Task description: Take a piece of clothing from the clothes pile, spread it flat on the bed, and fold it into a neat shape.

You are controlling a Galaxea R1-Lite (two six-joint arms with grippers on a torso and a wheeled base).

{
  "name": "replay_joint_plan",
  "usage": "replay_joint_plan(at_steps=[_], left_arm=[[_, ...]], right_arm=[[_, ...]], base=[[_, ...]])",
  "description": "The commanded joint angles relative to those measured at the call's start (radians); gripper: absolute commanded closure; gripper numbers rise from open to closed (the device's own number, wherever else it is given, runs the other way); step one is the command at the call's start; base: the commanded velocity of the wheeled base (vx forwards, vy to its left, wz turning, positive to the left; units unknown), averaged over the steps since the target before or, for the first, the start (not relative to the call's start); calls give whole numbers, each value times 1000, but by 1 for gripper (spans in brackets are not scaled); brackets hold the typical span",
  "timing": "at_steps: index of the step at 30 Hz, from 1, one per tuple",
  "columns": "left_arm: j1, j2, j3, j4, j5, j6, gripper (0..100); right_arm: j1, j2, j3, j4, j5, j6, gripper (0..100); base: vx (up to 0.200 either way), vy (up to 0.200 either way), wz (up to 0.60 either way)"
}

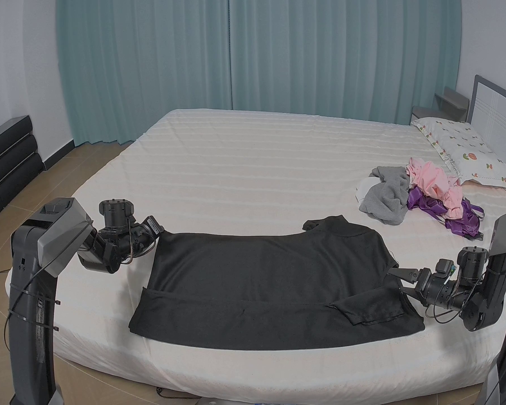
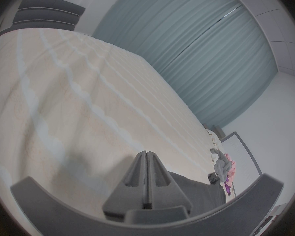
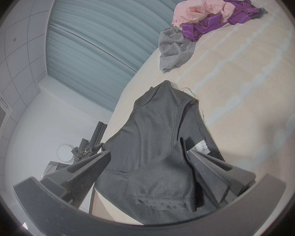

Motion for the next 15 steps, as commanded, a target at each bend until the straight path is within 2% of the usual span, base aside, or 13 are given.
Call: replay_joint_plan(at_steps=[1, 10, 15], left_arm=[[8, 2, -3, -10, 9, -2, 100], [17, 5, 0, -47, 52, -4, 100], [14, 13, 8, -84, 55, -2, 100]], right_arm=[[0, 2, 0, 0, 1, 0, 0], [3, -10, 1, -26, -16, 0, 0], [31, -1, -14, -55, -90, 0, 0]], base=[[0, 0, 0], [0, 0, 0], [0, 0, 0]])
